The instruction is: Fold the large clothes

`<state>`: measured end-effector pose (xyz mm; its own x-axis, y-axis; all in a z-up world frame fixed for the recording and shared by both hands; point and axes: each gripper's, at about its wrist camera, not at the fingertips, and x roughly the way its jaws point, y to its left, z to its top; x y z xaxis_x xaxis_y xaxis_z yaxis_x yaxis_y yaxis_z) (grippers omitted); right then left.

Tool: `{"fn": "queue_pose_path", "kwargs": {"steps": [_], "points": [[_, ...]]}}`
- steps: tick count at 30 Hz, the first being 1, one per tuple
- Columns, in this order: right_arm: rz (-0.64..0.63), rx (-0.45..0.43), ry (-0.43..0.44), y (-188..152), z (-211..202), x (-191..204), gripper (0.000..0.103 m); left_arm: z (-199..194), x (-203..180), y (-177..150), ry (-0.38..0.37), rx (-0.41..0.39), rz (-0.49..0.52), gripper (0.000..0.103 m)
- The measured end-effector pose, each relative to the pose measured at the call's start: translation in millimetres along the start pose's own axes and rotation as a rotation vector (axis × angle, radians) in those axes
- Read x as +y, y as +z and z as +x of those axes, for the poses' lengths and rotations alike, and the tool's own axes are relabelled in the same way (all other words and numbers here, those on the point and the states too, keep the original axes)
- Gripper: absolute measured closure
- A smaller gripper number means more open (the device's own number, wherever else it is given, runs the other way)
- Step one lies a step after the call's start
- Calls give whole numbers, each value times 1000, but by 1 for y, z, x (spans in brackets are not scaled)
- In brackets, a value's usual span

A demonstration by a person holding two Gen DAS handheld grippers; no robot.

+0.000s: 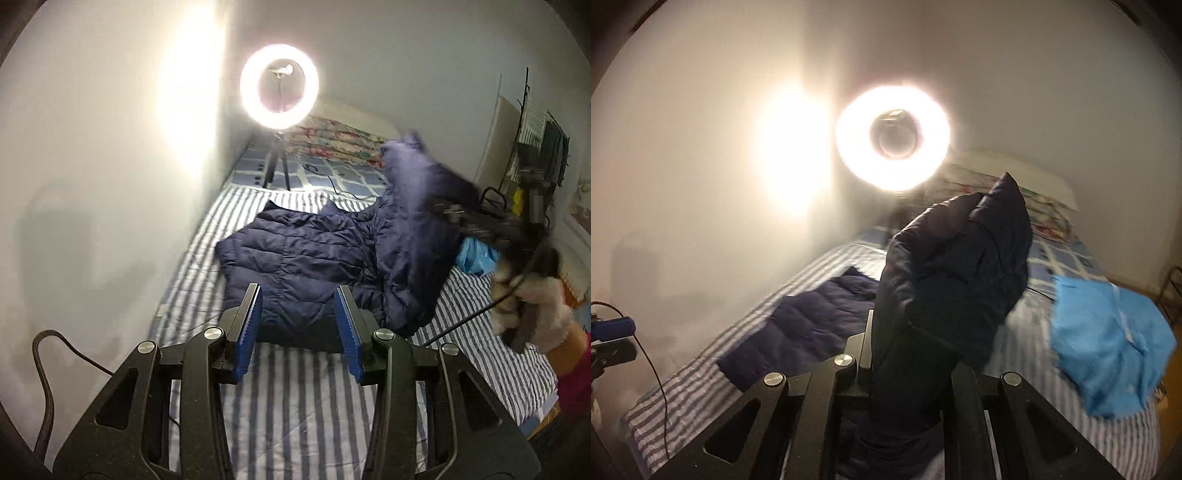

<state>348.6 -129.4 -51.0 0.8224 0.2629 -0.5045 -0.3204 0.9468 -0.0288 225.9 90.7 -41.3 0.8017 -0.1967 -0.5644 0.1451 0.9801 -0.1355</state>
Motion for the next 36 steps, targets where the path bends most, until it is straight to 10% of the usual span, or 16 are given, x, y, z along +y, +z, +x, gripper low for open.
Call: {"fn": "queue_pose_path", "kwargs": {"steps": [16, 27, 36], "points": [[-239, 235, 204, -38, 177, 196, 93, -40, 35, -6, 36, -89, -39, 62], [-234, 294, 329, -64, 179, 186, 90, -28, 38, 0, 47, -94, -73, 62], [-41, 211, 521, -35, 112, 97, 59, -12, 44, 16, 62, -121, -125, 62]]}}
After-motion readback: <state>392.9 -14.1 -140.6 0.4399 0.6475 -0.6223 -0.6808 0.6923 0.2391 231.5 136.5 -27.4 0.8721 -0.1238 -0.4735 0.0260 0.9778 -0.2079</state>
